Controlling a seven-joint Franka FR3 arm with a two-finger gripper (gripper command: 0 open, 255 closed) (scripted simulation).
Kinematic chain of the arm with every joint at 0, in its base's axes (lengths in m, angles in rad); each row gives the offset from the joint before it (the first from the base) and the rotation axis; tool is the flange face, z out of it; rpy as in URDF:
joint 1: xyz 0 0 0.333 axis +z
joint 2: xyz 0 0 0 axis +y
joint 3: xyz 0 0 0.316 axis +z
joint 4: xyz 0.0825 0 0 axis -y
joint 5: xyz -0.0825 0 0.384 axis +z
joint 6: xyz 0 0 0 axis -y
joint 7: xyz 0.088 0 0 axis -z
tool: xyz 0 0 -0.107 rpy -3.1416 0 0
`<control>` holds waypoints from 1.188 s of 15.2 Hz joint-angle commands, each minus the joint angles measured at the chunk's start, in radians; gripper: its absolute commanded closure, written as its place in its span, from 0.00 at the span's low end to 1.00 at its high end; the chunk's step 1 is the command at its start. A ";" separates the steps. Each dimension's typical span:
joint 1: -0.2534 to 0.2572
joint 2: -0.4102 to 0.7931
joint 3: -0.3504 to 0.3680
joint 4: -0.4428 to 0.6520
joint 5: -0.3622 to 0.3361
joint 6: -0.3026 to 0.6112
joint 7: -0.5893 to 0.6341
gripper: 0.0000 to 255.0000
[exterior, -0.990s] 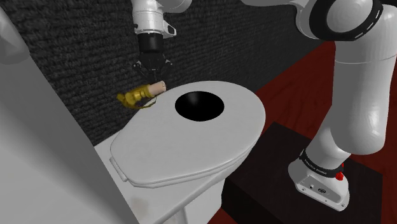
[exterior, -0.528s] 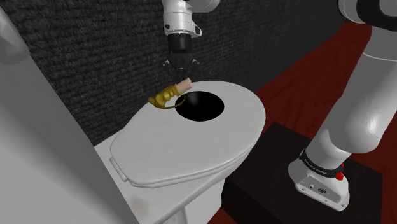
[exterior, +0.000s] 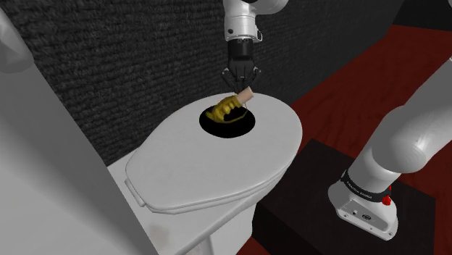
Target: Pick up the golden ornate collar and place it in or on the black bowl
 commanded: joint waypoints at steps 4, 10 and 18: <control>-0.005 -0.024 -0.007 -0.080 0.002 0.048 -0.034 1.00; -0.003 -0.008 -0.001 -0.143 0.004 0.125 -0.054 1.00; -0.002 -0.004 0.000 -0.152 0.004 0.136 -0.057 1.00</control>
